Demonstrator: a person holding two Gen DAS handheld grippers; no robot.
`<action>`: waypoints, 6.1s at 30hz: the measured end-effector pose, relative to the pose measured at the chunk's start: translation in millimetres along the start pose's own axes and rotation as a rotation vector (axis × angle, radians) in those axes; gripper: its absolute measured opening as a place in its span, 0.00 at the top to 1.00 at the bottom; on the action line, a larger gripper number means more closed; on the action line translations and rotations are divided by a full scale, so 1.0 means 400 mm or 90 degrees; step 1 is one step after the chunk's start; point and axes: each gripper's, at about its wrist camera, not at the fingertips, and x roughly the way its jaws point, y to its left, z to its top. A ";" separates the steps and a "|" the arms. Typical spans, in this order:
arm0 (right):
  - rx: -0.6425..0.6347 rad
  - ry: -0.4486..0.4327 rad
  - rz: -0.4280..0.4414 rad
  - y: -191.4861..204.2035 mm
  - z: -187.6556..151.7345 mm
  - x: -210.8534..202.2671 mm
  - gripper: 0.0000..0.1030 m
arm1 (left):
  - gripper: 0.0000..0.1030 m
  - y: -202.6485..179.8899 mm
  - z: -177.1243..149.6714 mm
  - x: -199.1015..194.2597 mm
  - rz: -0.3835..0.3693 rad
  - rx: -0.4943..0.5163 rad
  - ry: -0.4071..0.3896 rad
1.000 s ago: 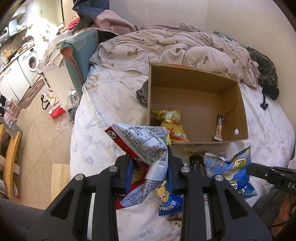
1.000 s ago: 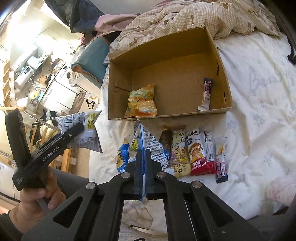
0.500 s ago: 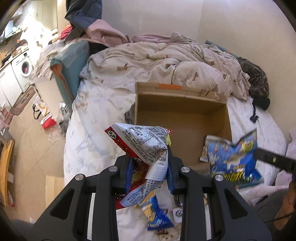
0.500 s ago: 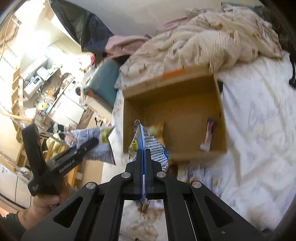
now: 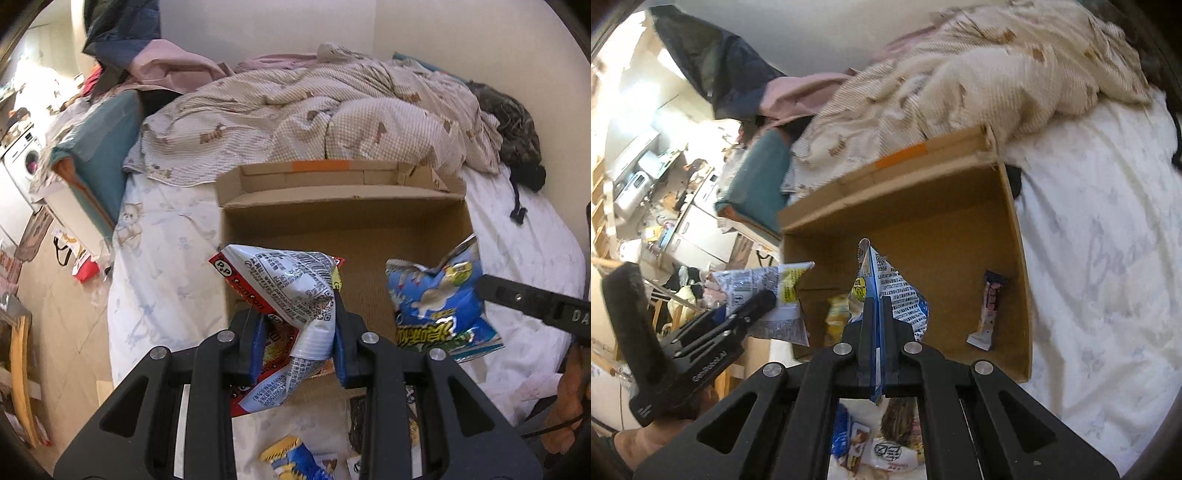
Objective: Organize snacks
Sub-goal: 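Lower both bags into the box and open both tools, then grasp the blue tiger-print snack bag with the left tool, then lift the tiger-print bag with the left tool while the right tool grasps a white-red candy bar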
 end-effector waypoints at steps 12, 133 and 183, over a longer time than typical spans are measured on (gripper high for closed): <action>0.025 0.050 -0.011 -0.054 -0.009 0.104 0.99 | 0.75 -0.014 -0.017 0.107 0.001 0.004 0.021; 0.119 0.033 -0.130 -0.065 -0.258 -0.084 0.34 | 0.28 0.036 -0.430 0.156 -0.005 -0.162 0.348; -0.078 0.240 -0.326 -0.041 -0.303 0.186 0.85 | 0.77 0.086 -0.333 -0.016 0.011 -0.150 0.230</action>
